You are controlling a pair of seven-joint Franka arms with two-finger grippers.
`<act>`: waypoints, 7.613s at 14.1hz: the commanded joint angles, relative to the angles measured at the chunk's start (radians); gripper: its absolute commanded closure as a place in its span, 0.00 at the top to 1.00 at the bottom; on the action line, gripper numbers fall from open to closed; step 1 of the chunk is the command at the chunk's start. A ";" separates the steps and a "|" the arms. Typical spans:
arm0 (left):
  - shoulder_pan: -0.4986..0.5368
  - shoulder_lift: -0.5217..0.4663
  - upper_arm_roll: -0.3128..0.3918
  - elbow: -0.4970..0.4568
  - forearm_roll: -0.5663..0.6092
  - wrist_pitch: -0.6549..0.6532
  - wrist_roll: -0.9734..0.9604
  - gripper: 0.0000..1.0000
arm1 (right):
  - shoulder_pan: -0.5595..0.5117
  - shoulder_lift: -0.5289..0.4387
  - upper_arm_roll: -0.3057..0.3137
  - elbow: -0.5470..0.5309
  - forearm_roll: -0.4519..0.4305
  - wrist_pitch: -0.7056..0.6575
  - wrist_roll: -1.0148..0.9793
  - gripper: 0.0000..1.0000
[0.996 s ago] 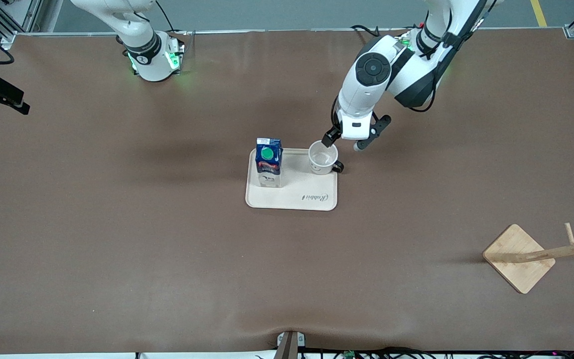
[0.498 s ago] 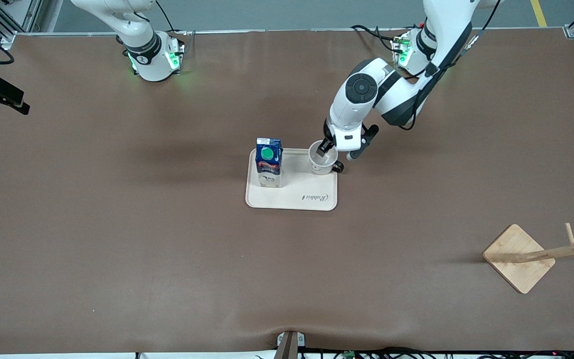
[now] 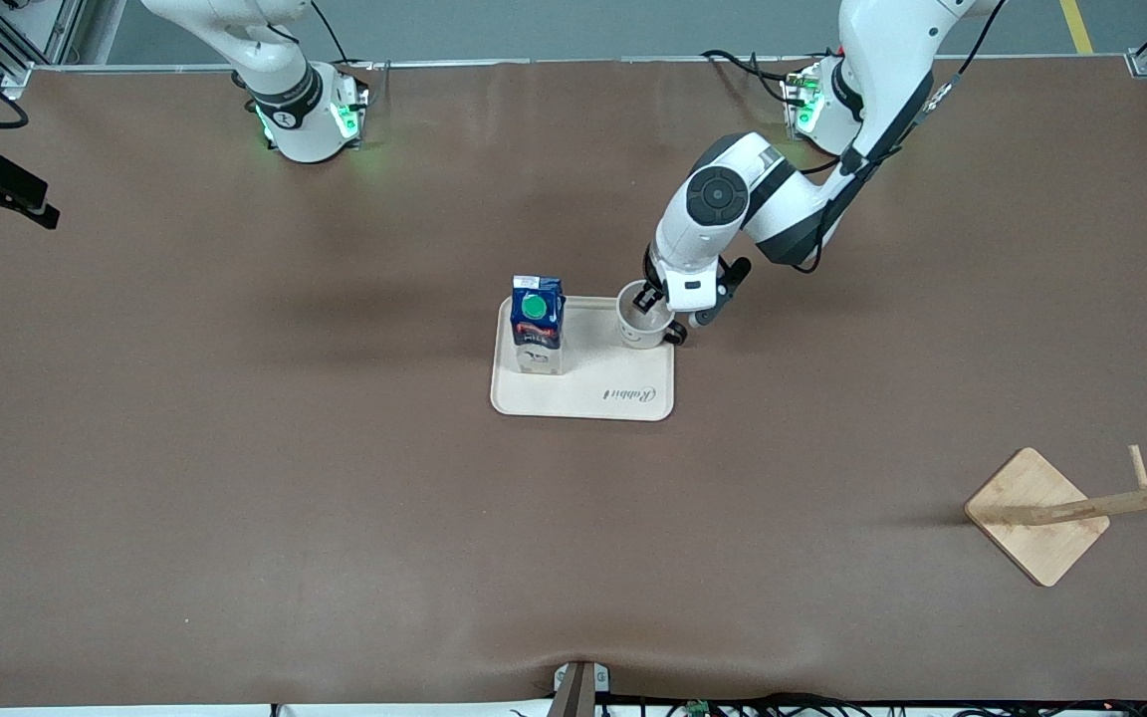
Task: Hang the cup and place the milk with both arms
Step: 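Lower the left gripper and grasp the white mug by its rim, then carry the mug to the wooden stand while the right gripper reaches out, then hang the mug handle on the stand peg while the right gripper grasps milk, then lift the milk carton off the tray with the right gripper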
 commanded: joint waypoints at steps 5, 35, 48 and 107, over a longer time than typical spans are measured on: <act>-0.002 0.036 0.000 0.030 0.022 0.014 -0.032 0.42 | -0.012 -0.002 0.005 0.007 -0.001 -0.008 0.000 1.00; 0.467 -0.255 -0.003 0.438 0.049 -0.493 0.978 0.00 | -0.006 0.171 0.004 0.027 -0.003 -0.003 -0.005 1.00; 0.790 -0.168 0.004 0.614 0.010 -0.524 1.534 0.00 | 0.371 0.318 0.008 0.025 0.241 0.163 0.435 1.00; 0.919 -0.181 -0.219 0.688 0.151 -0.771 1.562 1.00 | 0.047 0.448 0.001 0.080 0.069 0.059 0.084 0.00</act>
